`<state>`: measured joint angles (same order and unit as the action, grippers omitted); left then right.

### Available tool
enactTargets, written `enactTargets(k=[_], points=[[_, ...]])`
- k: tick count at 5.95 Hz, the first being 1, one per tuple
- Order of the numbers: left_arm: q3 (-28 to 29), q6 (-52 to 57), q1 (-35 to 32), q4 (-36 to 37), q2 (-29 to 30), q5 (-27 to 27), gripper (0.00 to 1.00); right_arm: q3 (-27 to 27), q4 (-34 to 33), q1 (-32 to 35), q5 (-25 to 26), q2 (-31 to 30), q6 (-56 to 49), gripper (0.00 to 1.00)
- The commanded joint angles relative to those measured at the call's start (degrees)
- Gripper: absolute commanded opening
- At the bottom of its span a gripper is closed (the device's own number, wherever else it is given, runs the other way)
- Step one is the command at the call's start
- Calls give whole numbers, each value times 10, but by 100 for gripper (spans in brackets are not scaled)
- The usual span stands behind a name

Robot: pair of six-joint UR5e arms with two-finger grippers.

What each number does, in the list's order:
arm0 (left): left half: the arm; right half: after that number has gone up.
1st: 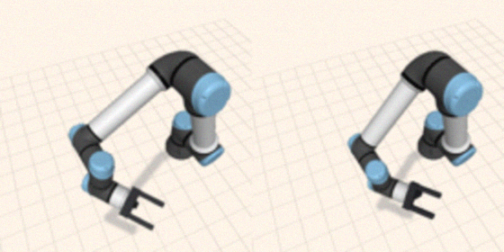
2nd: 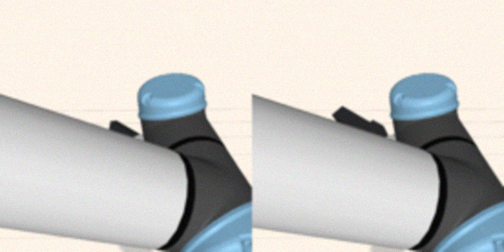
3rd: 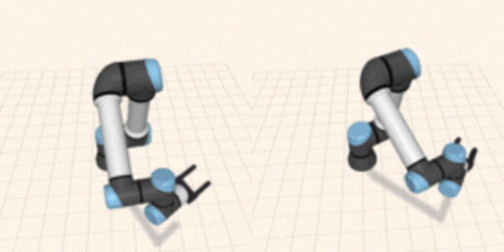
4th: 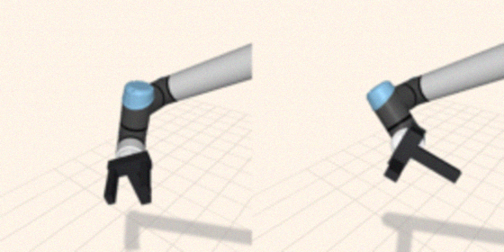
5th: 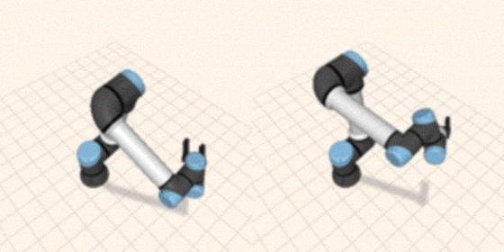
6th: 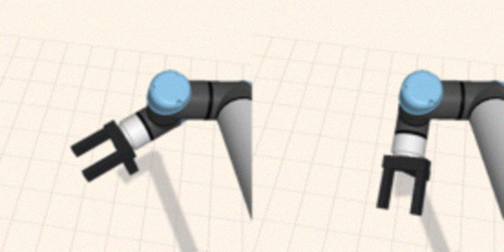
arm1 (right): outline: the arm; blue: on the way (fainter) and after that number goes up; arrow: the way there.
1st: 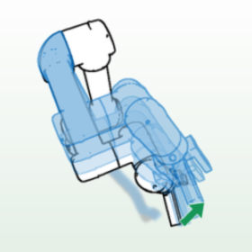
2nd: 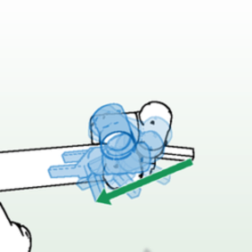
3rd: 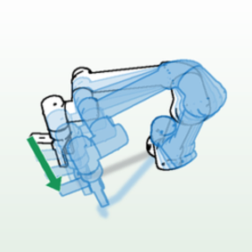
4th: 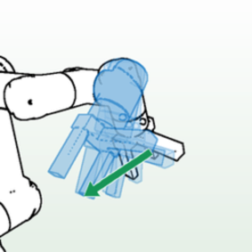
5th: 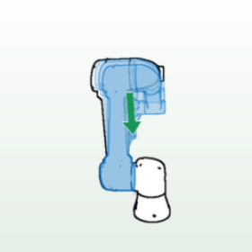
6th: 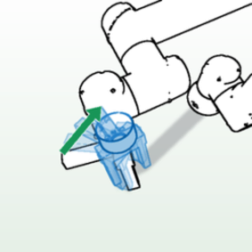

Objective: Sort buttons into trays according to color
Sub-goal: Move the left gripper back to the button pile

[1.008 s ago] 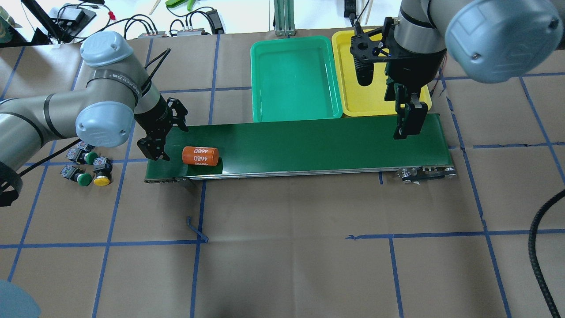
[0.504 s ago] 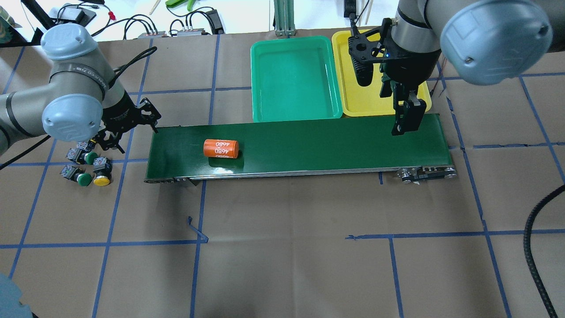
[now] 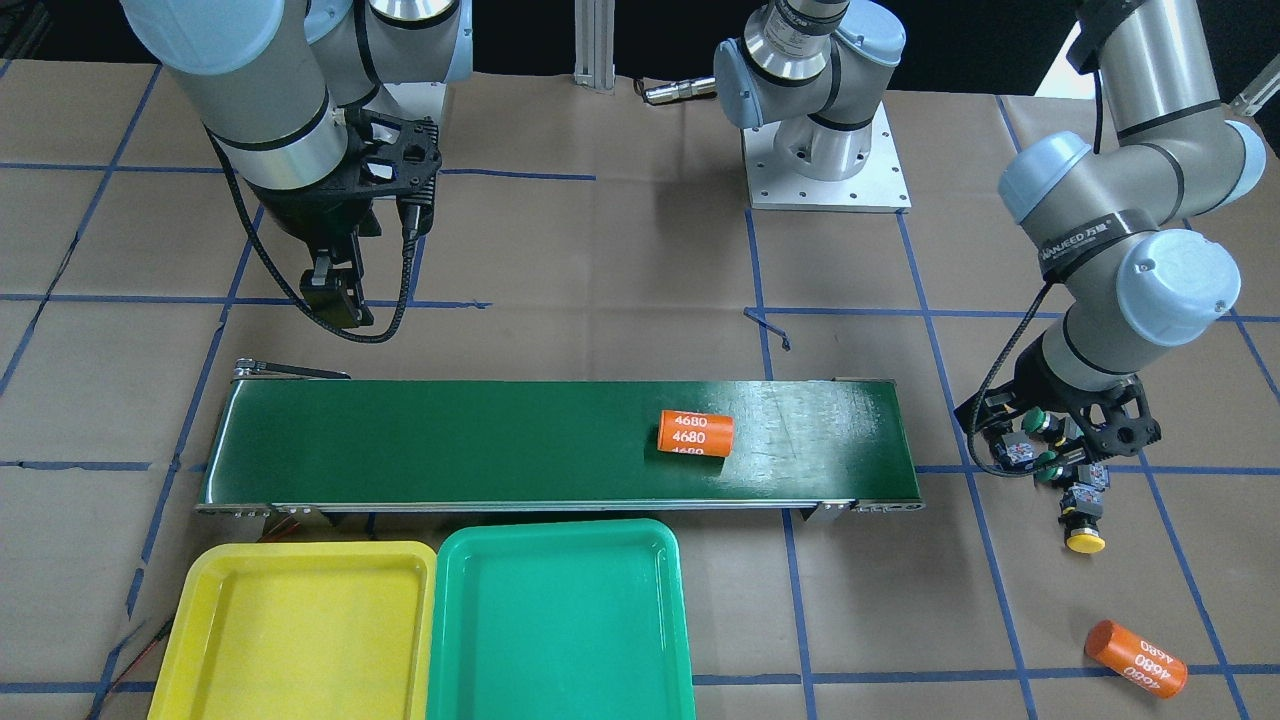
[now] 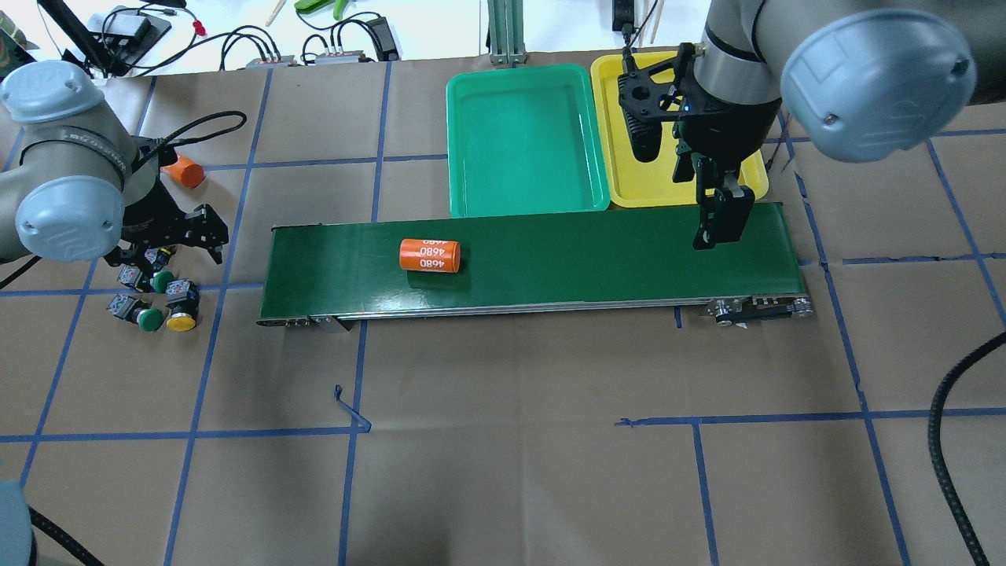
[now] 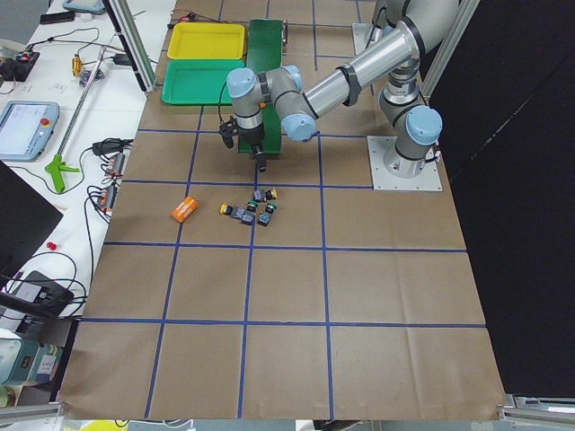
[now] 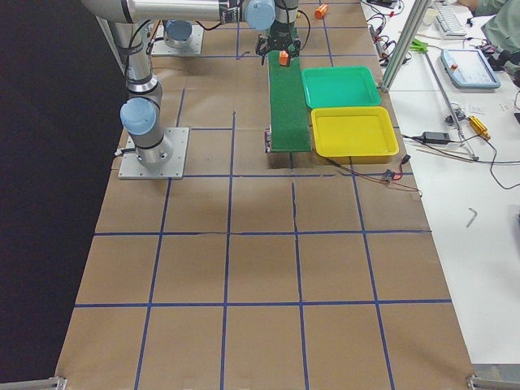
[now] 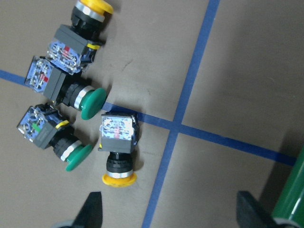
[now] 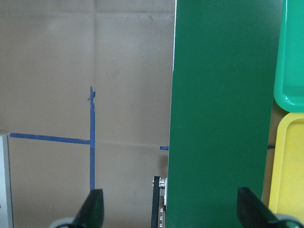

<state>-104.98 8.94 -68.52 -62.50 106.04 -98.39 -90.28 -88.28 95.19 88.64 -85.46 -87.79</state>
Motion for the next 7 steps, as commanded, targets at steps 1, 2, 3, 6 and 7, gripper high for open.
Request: enactTargets(k=[1, 2, 3, 6, 7], points=[[-6, 135, 15, 33, 28, 1, 97, -19, -1, 0, -18, -2, 1, 100], [-22, 160, 18, 80, 38, 1, 97, -25, -3, 0, -17, -2, 1, 100], [-48, 180, 31, 124, 45, 2, 97, -25, -43, 0, -9, 0, 2, 100], [-114, 177, 62, 213, 55, 42, 88, -26, -45, -1, -9, -1, 2, 100], [-114, 166, 63, 212, 55, 40, 71, -26, -49, -1, -8, -1, 3, 100]])
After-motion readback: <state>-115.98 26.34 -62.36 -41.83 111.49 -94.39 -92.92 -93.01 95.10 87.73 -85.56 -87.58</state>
